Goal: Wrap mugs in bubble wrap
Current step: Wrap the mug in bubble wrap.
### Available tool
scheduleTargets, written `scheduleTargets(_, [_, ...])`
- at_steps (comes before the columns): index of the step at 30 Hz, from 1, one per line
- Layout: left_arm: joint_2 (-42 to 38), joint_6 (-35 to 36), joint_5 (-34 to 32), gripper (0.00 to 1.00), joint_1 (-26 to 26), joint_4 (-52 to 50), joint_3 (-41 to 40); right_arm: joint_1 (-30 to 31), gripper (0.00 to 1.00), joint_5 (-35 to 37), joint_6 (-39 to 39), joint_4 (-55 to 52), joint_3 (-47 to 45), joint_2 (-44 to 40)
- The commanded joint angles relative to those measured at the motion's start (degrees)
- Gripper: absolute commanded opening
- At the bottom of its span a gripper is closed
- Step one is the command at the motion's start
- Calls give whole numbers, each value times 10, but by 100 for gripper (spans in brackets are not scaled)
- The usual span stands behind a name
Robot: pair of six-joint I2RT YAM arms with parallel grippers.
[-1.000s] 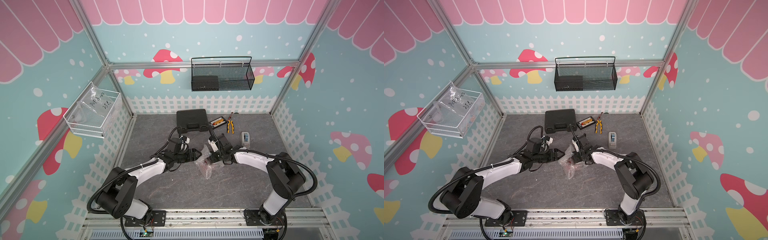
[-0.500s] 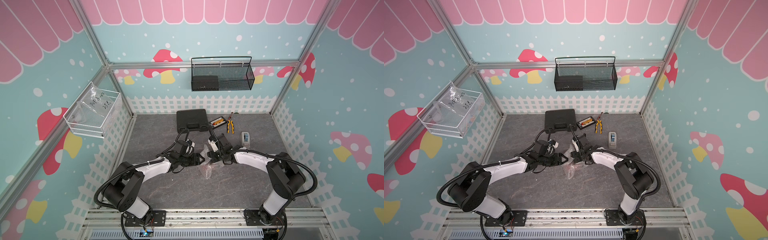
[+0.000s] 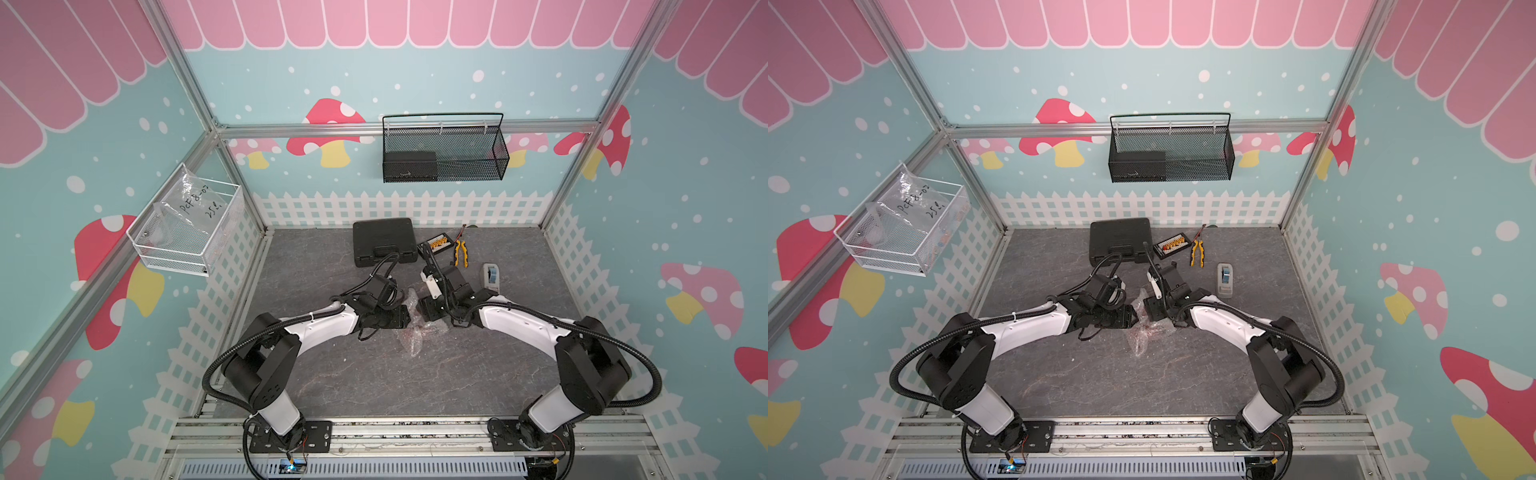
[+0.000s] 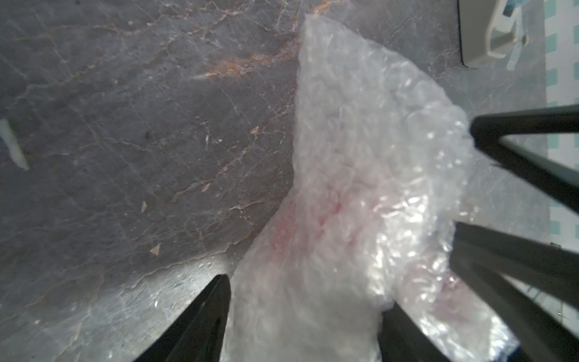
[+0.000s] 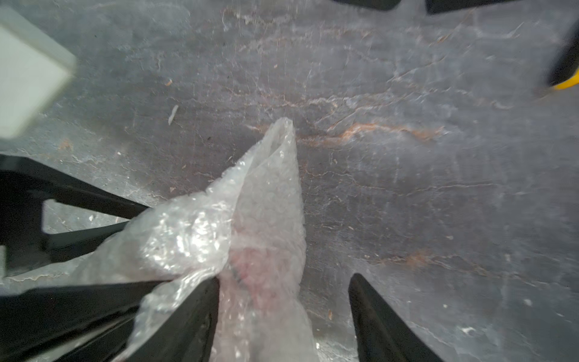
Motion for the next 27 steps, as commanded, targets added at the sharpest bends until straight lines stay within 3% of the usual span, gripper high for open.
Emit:
scheduleTargets(1, [25, 47, -58, 65, -1, -81, 8, -56, 71, -2, -28, -11, -6, -51])
scheduleTargets(6, [34, 106, -32, 60, -4, -70, 28, -145, 73, -153, 16, 95, -56, -45])
scheduleTargets(12, [41, 184, 34, 56, -5, -21, 32, -159, 66, -215, 84, 205, -52, 56])
scheduleTargets(20, [53, 237, 86, 54, -5, -1, 30, -158, 72, -299, 310, 538, -155, 82])
scheduleTargets(27, [41, 239, 83, 54, -6, 2, 21, -132, 70, -317, 520, 841, -211, 177])
